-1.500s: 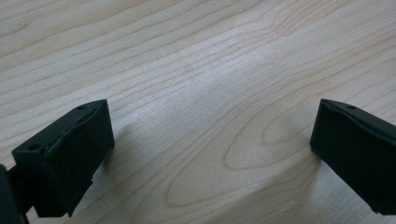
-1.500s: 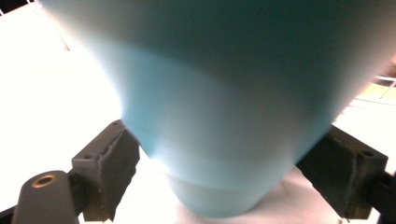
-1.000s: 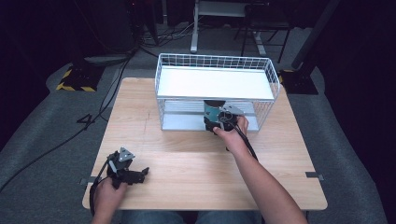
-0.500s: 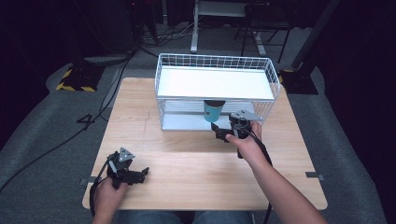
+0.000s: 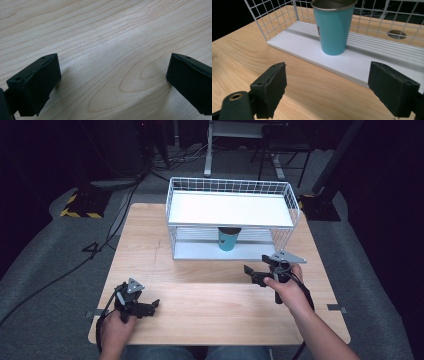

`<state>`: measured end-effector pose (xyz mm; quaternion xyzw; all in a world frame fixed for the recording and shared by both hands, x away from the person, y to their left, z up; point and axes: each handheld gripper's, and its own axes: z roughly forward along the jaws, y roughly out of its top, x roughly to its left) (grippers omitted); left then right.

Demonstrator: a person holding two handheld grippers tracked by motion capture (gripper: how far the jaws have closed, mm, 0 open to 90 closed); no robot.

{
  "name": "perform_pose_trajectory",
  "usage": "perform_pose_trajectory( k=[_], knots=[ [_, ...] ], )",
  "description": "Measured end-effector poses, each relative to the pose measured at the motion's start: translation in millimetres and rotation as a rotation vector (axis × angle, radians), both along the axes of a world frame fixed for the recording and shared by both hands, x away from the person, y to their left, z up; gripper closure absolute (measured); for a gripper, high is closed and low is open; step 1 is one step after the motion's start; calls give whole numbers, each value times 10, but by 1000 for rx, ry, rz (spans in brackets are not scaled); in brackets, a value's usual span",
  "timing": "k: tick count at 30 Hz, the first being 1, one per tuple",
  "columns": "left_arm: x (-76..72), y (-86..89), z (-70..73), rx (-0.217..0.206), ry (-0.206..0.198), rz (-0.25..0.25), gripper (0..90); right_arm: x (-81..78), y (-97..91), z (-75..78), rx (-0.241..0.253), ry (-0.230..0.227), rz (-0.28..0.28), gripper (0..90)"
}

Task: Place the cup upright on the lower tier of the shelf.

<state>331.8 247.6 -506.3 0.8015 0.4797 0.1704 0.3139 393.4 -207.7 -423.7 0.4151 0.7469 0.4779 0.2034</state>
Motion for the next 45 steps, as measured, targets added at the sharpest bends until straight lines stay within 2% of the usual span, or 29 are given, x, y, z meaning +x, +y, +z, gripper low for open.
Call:
perform_pose_trajectory(
  k=[5, 7, 13, 14, 15, 19, 22, 25, 27, 28, 29, 31, 32, 33, 34, 35, 45],
  knots=[
    [0, -1, 0, -1, 0, 0, 0, -98, -156, -18, -1, -7, 0, 158],
    [0, 0, 0, -1, 0, 0, 0, -152, -227, -29, -15, -14, -2, 158],
    [0, 0, 0, 0, 0, 0, 0, -323, -409, -39, -28, -1, -1, 160],
    [0, -1, 0, -1, 0, 0, 0, -372, -467, -47, -50, 2, 3, 161],
    [0, -1, 0, -1, 0, 0, 0, -372, -467, -47, -50, 2, 3, 161],
    [0, -1, 0, -1, 0, 0, 0, -454, -579, -78, -66, 2, -12, 162],
    [0, -1, 0, -1, 0, 0, 0, -520, -702, -115, -81, 8, -49, 181],
    [0, -1, 0, -1, 1, 1, 0, -541, -765, -134, -78, 16, -61, 198],
    [0, 0, 1, -1, 0, 0, 0, -564, -823, -155, -67, 27, -63, 230],
    [0, 0, 0, -1, 0, 0, 0, -584, -878, -184, -54, 47, -37, 287],
    [0, 0, 0, -1, 0, 0, 0, -584, -878, -184, -54, 47, -37, 287],
    [0, 0, 1, -1, 1, 0, 0, -603, -931, -235, -43, 73, 7, 271],
    [0, 0, 1, 0, 1, 0, 0, -618, -975, -323, -42, 83, -15, 278],
    [1, 0, 1, 0, 1, 0, 0, -618, -975, -323, -42, 83, -15, 278],
    [0, -1, 1, -1, 1, 1, 0, -615, -1017, -399, -62, 118, 2, 254],
    [0, -1, 1, -1, 1, 1, 0, -618, -1044, -431, -60, 127, -7, 255],
    [1, 0, 1, 0, 0, 0, 0, -590, -1182, -730, -112, 193, -39, 236]
  ],
)
